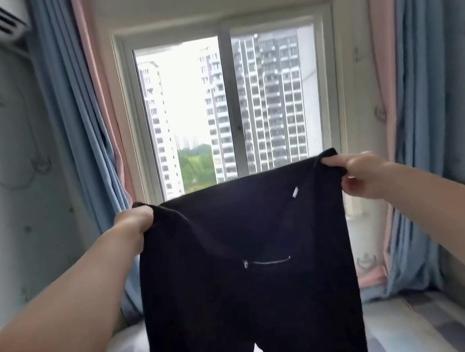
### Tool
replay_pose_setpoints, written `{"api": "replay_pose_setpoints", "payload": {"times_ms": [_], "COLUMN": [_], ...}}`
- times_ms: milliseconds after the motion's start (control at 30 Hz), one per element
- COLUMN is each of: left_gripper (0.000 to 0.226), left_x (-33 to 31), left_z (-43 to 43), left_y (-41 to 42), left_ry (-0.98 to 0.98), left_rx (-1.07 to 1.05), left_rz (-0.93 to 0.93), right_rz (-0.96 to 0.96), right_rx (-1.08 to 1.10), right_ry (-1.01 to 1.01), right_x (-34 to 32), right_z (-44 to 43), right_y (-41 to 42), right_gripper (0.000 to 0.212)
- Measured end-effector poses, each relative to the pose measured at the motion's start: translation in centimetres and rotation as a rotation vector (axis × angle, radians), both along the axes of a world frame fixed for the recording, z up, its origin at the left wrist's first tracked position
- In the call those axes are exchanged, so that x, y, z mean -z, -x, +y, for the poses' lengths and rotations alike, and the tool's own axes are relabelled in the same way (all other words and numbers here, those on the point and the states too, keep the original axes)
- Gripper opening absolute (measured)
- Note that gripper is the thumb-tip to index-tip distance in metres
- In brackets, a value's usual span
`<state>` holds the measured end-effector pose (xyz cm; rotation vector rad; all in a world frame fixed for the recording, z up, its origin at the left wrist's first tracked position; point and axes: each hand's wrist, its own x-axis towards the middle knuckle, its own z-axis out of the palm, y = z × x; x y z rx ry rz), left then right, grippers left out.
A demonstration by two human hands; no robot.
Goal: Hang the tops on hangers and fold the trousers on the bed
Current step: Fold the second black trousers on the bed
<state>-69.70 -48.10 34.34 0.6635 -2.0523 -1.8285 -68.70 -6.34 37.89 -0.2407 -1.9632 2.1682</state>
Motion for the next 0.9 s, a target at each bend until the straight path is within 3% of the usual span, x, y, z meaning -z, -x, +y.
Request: {"api": "replay_pose_setpoints", "payload": {"times_ms": [100, 233, 367, 500, 733, 900], "left_gripper": [0.031, 0.045, 0.035, 0.034, 0.025, 0.037], "left_x": [-3.7, -7.2, -10.3, -11.9, -11.8, -10.6], "left_z": [-0.2, 0.8, 3.9, 7.5, 12.6, 14.2], "left_y": [-0.2, -1.6, -2.3, -3.2, -5.4, -6.6], "left_ry": [0.026, -0.090, -0.197, -0.211, -0.198, -0.092], "left_rx": [0.087, 0.167, 0.202, 0.221, 0.387, 0.634], "left_rz": [-0.071, -0.069, 0.117, 0.304, 0.424, 0.472], "right_rz": [0.011, -0.017, -0.030, 0.008, 0.113, 0.197], "right_rx": [0.108, 0.139, -0.058, -0.240, -0.433, -0.437], "right_ry": [-0.131, -0.105, -0.068, -0.085, -0.186, -0.280], "right_x": [-3.6, -7.4, -9.4, -10.0, -11.0, -11.6], "right_z": [-1.1, -2.8, -4.7, -6.4, -9.9, -11.8], "right_y": [0.1, -0.3, -1.4, -2.3, -4.0, -5.6], "right_gripper": [0.020, 0.014, 0.020, 0.010, 0.008, 0.030]}}
